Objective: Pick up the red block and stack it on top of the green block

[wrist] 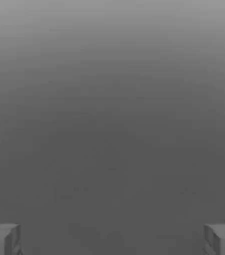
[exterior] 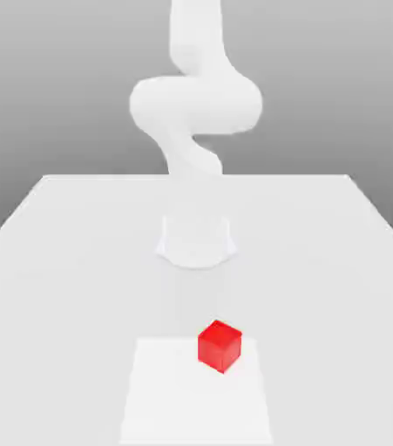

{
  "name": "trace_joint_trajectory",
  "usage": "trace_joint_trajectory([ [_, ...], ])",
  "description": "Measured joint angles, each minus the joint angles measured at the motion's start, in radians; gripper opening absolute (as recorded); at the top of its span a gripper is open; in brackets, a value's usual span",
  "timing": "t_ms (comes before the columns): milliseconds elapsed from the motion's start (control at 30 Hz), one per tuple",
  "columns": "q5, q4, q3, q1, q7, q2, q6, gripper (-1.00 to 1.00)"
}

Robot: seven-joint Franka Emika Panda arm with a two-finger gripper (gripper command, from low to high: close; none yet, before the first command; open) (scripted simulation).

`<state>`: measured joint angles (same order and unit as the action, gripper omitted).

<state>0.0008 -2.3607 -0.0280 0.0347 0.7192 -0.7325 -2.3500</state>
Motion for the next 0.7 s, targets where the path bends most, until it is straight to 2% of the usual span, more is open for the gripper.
trace_joint_trajectory([
  [267,0.0,-0.224,-0.092,0.125,-0.305,0.261,-0.188,0.0],
  [567,-0.022,-0.492,-0.136,0.221,-0.674,0.614,-0.437,0.0],
  [700,0.043,-0.504,-0.118,0.233,-0.771,0.788,-0.575,0.0],
])
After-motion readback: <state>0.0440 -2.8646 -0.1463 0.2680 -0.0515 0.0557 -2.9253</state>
